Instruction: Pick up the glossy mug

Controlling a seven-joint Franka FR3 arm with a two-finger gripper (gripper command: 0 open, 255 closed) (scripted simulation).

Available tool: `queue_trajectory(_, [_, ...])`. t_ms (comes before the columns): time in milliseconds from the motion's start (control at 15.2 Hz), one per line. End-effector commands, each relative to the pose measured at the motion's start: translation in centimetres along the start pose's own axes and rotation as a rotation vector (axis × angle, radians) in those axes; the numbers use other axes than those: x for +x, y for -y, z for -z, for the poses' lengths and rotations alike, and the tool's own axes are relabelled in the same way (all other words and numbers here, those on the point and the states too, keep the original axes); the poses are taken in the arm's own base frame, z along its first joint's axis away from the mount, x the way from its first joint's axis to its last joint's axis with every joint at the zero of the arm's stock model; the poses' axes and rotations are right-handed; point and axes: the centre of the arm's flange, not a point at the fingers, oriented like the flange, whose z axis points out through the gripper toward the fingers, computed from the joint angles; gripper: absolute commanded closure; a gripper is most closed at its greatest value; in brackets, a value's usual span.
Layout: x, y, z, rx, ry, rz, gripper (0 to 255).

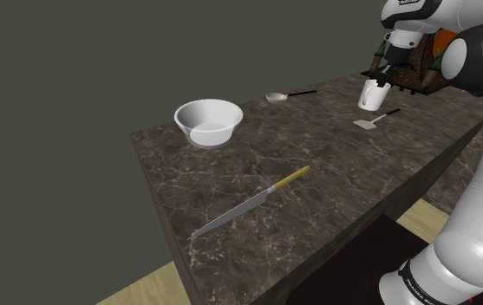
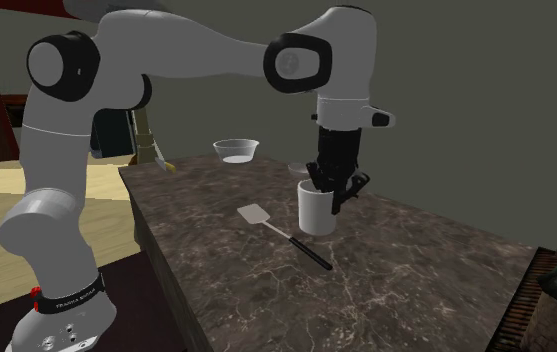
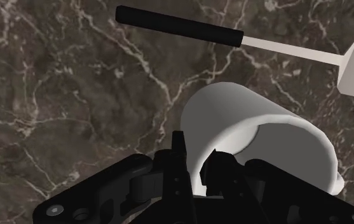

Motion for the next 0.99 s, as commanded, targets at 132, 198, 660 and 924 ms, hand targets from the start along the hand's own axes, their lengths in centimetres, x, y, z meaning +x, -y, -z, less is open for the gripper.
queue_trajectory(132, [0.1, 0.1, 2.1, 0.000, 0.000, 0.000, 255])
queue_trajectory(198, [0.1, 0.1, 2.6, 0.000, 0.000, 0.000, 255])
queue_trajectory(660, [0.3, 0.3, 6.3, 0.000, 0.000, 0.000, 255])
queue_trajectory(924, [0.3, 0.3, 7.4, 0.000, 0.000, 0.000, 255])
